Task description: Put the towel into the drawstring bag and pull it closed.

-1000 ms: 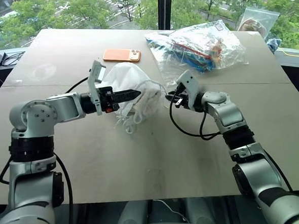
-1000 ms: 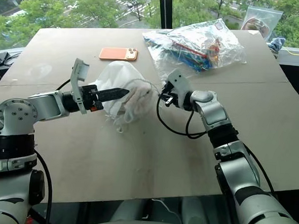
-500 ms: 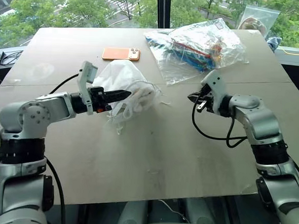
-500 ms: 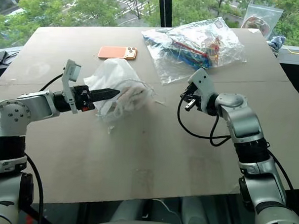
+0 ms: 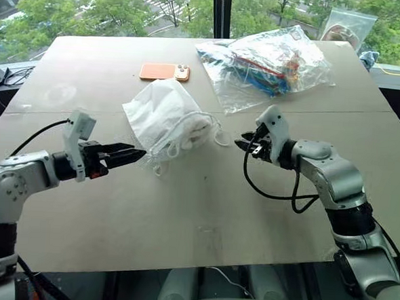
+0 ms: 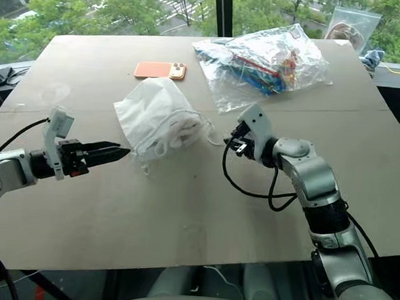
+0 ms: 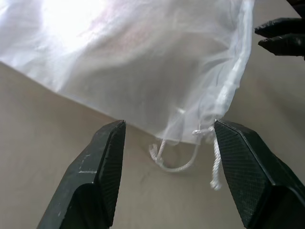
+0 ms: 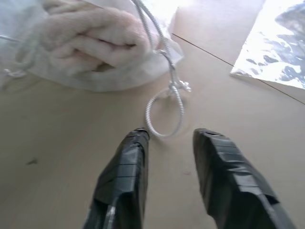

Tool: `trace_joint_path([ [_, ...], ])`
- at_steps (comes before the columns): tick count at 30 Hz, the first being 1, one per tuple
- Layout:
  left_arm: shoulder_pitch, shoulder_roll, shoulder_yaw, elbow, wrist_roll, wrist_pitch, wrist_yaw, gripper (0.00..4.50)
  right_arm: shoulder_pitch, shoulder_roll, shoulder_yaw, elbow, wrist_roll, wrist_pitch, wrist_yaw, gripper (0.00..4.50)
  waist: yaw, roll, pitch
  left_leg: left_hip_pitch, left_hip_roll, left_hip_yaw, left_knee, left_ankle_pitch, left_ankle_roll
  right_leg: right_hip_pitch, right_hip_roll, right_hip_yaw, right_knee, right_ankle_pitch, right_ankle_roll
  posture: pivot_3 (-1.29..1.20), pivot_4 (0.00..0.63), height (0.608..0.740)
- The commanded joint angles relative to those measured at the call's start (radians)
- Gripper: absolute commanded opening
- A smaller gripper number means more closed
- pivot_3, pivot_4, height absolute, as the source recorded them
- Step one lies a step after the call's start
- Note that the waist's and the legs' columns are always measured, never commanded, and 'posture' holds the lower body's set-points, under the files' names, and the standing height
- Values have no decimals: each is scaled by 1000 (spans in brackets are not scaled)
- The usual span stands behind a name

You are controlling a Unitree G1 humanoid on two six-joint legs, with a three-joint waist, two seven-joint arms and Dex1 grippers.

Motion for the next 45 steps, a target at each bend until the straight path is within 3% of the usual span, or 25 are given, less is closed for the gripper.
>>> trace_joint_path([
  [1, 69, -20, 41, -91, 0, -32, 2, 3083, -75, 42, 8, 134, -13, -104, 22, 3253, 0, 0, 0, 0, 0, -1, 0, 0, 0, 0, 0, 0, 0, 0, 0, 0, 150, 740],
  [7, 222, -79, 94, -213, -6, -45, 46, 3083, -187, 121, -6, 360, 0, -169, 87, 3253, -3, 0, 0, 0, 1, 0, 0, 0, 0, 0, 0, 1, 0, 0, 0, 0, 150, 740],
  [14, 208, -171, 96, -281, -37, -24, 164, 3083, -285, 184, 9, 651, -79, -327, 73, 3253, 0, 0, 0, 0, 0, -1, 0, 0, 0, 1, 0, -1, 0, 0, 0, 0, 150, 740],
  [21, 174, -223, 86, -317, -99, 22, 242, 3083, -309, 189, -15, 714, -97, -365, 93, 297, -6, -1, -1, 0, 0, -1, 0, 0, 0, 1, 1, -1, 1, 0, 0, 0, 150, 740],
  [22, 163, -229, 91, -310, -112, 30, 254, 2828, -307, 186, -14, 709, -99, -363, 97, 48, -6, -1, -1, 0, 0, 0, 0, 0, 0, 1, 1, -1, 1, 0, 0, 0, 150, 740],
  [30, 141, -238, 42, -297, -137, 64, 274, 52, -284, 180, -22, 670, -101, -344, 95, 0, -5, -1, -1, 0, 0, 0, 0, 0, 0, 1, 0, -1, 1, 0, 0, 0, 150, 740],
  [38, 132, -244, 10, -237, -89, 12, 264, 52, -244, 156, -33, 563, -89, -290, 100, 0, -5, -1, -1, 0, 0, 0, 1, 0, 0, 1, 1, -1, 1, 0, 0, 0, 150, 740],
  [41, 107, -261, 75, -194, -179, 61, 272, 52, -235, 152, -33, 542, -90, -277, 96, 0, -4, -1, -1, 0, 0, 0, 1, 0, 0, 1, 1, -1, 1, 0, 0, 0, 150, 740],
  [45, 25, -241, 226, -54, -417, 188, 304, 52, -224, 147, -33, 520, -91, -266, 97, 0, -5, -1, -1, 0, 1, -1, 1, 0, 0, 1, 1, -2, 1, 0, 0, 0, 150, 740],
])
